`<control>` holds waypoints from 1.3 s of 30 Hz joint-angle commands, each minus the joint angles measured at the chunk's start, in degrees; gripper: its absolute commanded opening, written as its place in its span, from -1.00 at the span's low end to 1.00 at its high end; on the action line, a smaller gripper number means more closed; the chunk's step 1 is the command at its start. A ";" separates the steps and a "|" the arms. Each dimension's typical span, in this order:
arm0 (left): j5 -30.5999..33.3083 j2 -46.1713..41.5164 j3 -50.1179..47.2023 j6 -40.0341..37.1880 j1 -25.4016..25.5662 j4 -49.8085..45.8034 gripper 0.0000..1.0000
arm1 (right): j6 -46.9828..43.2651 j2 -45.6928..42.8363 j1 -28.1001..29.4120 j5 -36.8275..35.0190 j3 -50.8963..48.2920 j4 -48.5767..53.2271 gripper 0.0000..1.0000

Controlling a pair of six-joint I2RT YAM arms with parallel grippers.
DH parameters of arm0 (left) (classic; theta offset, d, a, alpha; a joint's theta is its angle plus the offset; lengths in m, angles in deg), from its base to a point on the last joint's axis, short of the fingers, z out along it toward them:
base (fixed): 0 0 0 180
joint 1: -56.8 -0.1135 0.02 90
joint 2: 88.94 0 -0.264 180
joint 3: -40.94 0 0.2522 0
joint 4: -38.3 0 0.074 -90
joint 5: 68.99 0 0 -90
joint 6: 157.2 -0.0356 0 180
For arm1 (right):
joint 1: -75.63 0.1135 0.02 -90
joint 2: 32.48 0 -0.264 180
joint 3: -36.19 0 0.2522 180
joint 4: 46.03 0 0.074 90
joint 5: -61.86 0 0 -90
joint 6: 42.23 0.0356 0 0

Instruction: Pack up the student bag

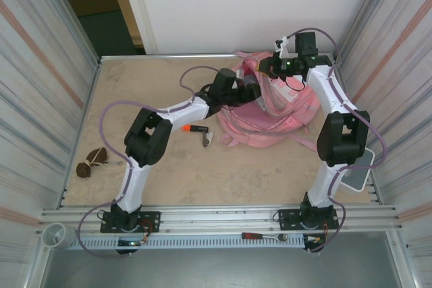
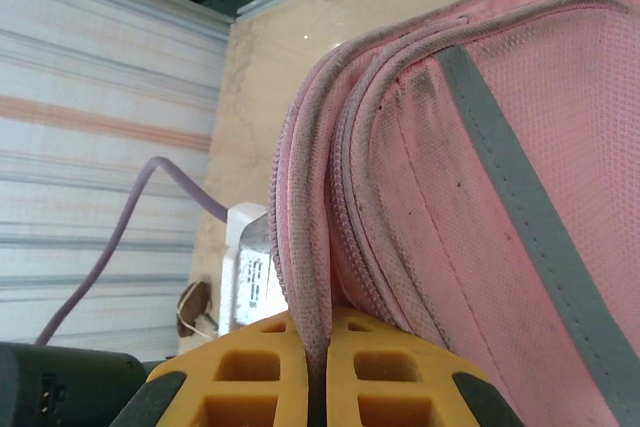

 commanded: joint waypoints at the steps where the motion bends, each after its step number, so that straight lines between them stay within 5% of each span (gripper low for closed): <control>1: 3.23 -3.85 0.88 -8.57 -0.61 -5.85 0.48 | -0.85 -2.34 -0.79 1.89 0.38 -1.43 -0.97; 7: 4.29 -16.09 -11.17 -16.53 -1.93 -6.32 0.54 | -1.85 -5.23 -0.98 -0.18 -5.27 -1.86 -0.95; 12: 12.17 -24.47 -20.40 -20.47 -4.51 -10.35 0.62 | -2.64 -6.50 0.67 -1.66 -11.77 -2.91 -0.88; 22: 6.41 -19.28 -21.78 -17.07 -5.70 -15.57 0.59 | -2.37 -6.97 1.60 -1.97 -13.90 -3.89 -0.85; 28: -2.13 -14.98 -23.38 -10.23 -2.97 -9.04 0.23 | -2.25 -6.41 1.56 -2.17 -10.56 -3.19 -0.83; 36: -17.91 -13.53 -20.28 -3.77 -1.83 1.94 -0.96 | -3.64 -4.65 1.03 -3.43 -0.21 1.83 -0.85; 39: -24.41 -17.45 -18.33 -1.52 -1.90 4.88 -1.00 | -7.62 -4.69 0.78 -8.36 4.28 7.90 -0.89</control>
